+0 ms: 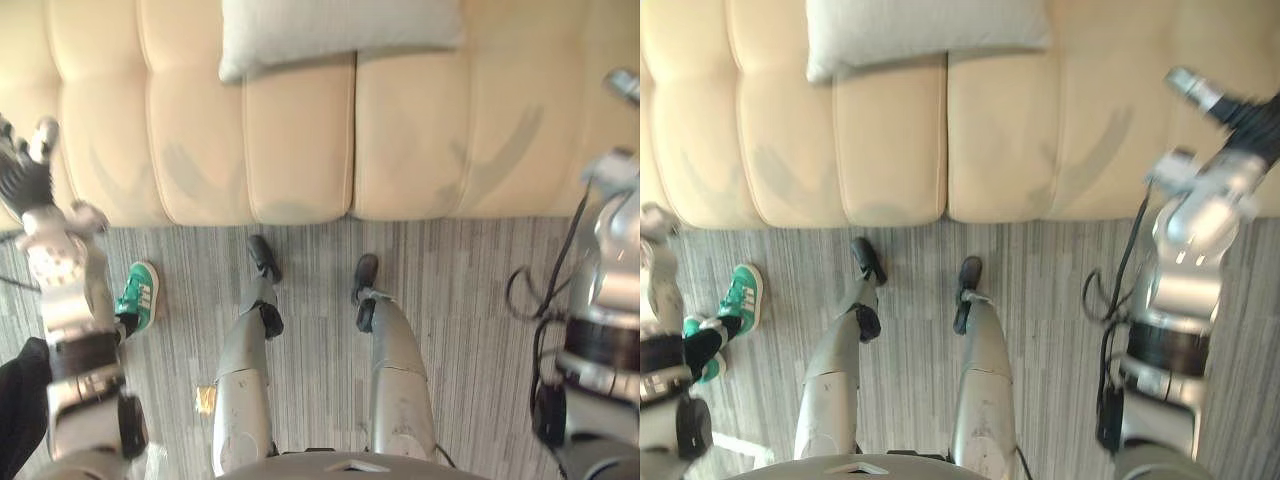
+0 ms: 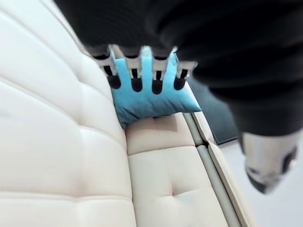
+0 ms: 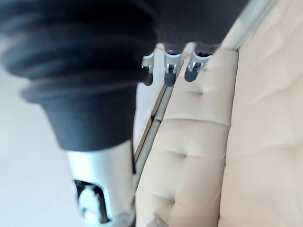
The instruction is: Pick up cushions and gather them together orderly.
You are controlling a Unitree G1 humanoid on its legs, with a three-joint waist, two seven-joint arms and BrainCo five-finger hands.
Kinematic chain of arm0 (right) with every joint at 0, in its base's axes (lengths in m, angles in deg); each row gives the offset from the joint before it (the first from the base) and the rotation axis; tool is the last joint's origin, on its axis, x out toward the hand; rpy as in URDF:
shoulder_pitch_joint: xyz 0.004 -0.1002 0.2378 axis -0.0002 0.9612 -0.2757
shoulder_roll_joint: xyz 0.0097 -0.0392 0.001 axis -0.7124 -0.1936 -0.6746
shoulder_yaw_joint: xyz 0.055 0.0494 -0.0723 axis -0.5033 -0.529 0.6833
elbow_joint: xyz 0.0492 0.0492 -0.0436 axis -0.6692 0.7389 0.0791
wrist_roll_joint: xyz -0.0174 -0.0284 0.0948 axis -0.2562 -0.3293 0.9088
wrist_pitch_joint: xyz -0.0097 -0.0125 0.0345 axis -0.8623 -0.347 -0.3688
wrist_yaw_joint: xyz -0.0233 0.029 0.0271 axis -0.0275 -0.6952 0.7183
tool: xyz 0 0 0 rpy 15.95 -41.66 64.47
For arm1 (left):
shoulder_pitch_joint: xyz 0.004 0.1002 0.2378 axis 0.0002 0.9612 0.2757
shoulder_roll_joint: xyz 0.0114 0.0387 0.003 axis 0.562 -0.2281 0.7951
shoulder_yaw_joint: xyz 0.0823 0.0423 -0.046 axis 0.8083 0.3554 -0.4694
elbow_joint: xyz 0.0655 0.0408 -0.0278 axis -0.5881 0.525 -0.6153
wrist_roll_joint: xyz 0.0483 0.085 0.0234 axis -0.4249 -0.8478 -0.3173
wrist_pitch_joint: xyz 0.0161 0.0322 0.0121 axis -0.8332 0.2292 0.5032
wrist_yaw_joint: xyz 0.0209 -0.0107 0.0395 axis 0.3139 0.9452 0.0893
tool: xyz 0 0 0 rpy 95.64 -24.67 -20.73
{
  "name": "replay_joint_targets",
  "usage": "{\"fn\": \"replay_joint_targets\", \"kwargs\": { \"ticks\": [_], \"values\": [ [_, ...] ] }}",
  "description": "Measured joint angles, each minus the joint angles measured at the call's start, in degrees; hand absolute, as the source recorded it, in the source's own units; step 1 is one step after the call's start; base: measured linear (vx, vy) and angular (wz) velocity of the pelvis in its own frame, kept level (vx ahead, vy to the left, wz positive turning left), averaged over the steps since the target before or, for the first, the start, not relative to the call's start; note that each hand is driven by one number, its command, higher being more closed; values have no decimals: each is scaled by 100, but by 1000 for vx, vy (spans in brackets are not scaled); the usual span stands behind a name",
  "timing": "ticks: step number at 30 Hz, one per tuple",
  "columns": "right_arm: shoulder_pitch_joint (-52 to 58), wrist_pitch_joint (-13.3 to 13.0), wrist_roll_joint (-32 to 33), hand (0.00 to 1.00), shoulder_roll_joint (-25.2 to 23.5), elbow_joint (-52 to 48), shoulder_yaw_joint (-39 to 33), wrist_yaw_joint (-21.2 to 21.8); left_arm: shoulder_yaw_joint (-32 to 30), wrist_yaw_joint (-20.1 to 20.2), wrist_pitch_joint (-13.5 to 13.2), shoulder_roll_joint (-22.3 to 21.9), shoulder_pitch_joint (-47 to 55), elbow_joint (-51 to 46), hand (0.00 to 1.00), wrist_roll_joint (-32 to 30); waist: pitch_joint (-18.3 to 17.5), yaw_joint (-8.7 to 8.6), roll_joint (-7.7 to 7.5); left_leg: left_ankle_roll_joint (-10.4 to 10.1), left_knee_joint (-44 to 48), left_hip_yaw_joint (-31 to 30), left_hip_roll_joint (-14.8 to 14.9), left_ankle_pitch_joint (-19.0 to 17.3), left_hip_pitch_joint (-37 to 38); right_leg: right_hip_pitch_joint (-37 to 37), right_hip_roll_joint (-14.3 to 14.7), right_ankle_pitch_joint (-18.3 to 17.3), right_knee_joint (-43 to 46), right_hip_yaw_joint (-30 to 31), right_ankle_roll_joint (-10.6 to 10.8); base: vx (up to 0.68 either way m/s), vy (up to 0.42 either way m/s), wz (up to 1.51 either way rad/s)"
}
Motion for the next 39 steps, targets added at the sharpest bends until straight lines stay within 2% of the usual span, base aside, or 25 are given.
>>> {"fn": "replay_joint_targets", "kwargs": {
  "ticks": [2,3,6,9,12,16,19,24,27,28,29,30,31,32,33,34,35,36,37,38,39],
  "values": [
    [988,-61,-1,0,-759,-38,145,510,56,306,4,-452,867,146,0,59,-51,-27,-101,-4,81,7,25,-148,507,621,39,-37,-190,-7,3,60,-49,-8],
    [1237,-66,2,0,-949,-7,240,648,99,412,19,-519,1058,257,0,54,-69,-29,-134,-20,122,12,42,-187,635,789,58,-32,-260,-8,13,93,-28,-17],
    [2070,-99,-2,0,-1887,872,724,1247,406,894,98,-889,1714,1061,0,-164,-236,-42,-343,-27,348,50,147,-498,1371,1765,164,47,-666,-27,125,116,-14,-17],
    [2417,-93,-146,0,-2384,1821,965,1565,728,1137,215,-1216,2055,1805,0,-514,-482,2,-483,-65,362,196,170,-697,2022,2457,219,84,-1030,61,132,91,35,-22],
    [2552,-63,-446,0,-2616,2711,1006,1602,916,1146,268,-1411,2266,2420,0,-957,-795,23,-521,-84,329,323,164,-834,2389,2850,278,155,-1330,163,155,60,33,-23],
    [2527,88,-886,0,-2631,4235,1010,1606,882,1114,326,-1604,2253,3549,0,-1383,-1110,50,-513,-111,26,424,63,-826,2950,3460,297,337,-1840,205,188,56,38,-12],
    [2424,221,-1005,0,-2713,4938,794,1585,855,1012,450,-1696,2250,4104,0,-1489,-1251,83,-505,-141,-185,508,-27,-781,3342,3798,290,450,-2078,295,245,42,26,-17],
    [2298,329,-1105,0,-2791,5149,606,1569,818,870,500,-1714,2194,4282,0,-1592,-1266,145,-525,-129,-47,785,1,-882,3610,3960,298,654,-2191,605,321,-33,45,-30],
    [2216,339,-1118,0,-2789,5149,614,1564,550,824,500,-1743,2178,4335,0,-1637,-1232,150,-508,-88,382,966,134,-1170,3585,3958,310,755,-2189,781,370,-109,70,-33],
    [2211,339,-1118,0,-2790,5149,617,1563,477,800,506,-1749,2178,4344,0,-1632,-1216,150,-503,-64,464,1002,175,-1255,3581,3959,303,714,-2179,778,305,-179,94,-36],
    [2197,340,-1116,0,-2761,5198,626,1563,370,746,527,-1754,2178,4415,0,-1623,-1210,172,-515,-56,443,1003,164,-1279,3607,3957,229,514,-2223,497,-220,-122,81,-29],
    [2214,338,-1117,0,-2739,5231,626,1561,342,742,529,-1769,2178,4447,0,-1623,-1244,188,-420,-57,360,960,169,-1278,3607,3968,200,389,-2243,292,-443,-165,96,-52],
    [2177,338,-1119,0,-2711,5363,640,1553,198,738,523,-1838,2190,4492,0,-1622,-1249,275,-317,-13,184,1005,247,-1225,3649,3854,84,264,-1732,21,-403,-204,73,-39],
    [2146,342,-1118,0,-2749,5509,686,1547,108,721,535,-1812,2227,4597,0,-1621,-1237,246,-310,113,86,1151,250,-1090,3665,3589,-177,19,-242,-109,-164,-219,39,-24],
    [2158,346,-1119,0,-2750,5616,706,1547,100,716,538,-1782,2230,4642,0,-1621,-1251,235,-332,115,56,1150,234,-1058,3687,3595,-250,-85,190,-135,-110,-191,-6,15],
    [2153,408,-1119,0,-2756,5889,730,1551,103,709,560,-1724,2298,4661,0,-1619,-1333,234,-432,78,-99,1144,159,-962,3737,3665,-374,-285,973,-163,-6,-130,-50,23],
    [2141,422,-1120,0,-2753,6036,757,1553,96,704,571,-1700,2357,4661,0,-1619,-1398,243,-493,63,-244,1141,99,-879,3763,3773,-416,-365,1240,-165,50,-134,-80,25],
    [2142,426,-1121,0,-2758,6186,774,1553,94,675,577,-1670,2447,4657,0,-1618,-1483,244,-622,43,-474,1095,-54,-809,3800,3931,-462,-376,1326,-114,120,-87,-83,14],
    [2114,433,-1122,0,-2746,6335,834,1553,47,662,580,-1631,2533,4634,0,-1597,-1619,273,-808,9,-648,1078,-248,-791,3756,4003,-502,-64,1042,23,209,-78,-101,-7],
    [2008,437,-1122,0,-2645,6500,848,1548,-33,625,631,-1628,2474,4684,0,-1563,-1677,378,-863,-83,-753,835,-380,-735,3561,4019,-345,-317,493,190,452,-88,-73,-57],
    [1831,438,-1119,0,-2476,6536,866,1531,-11,611,647,-1784,2459,4683,0,-1472,-1709,533,-606,-144,-824,335,-388,-707,3258,4148,-83,-364,-443,202,391,-122,-56,-76]
  ]
}}
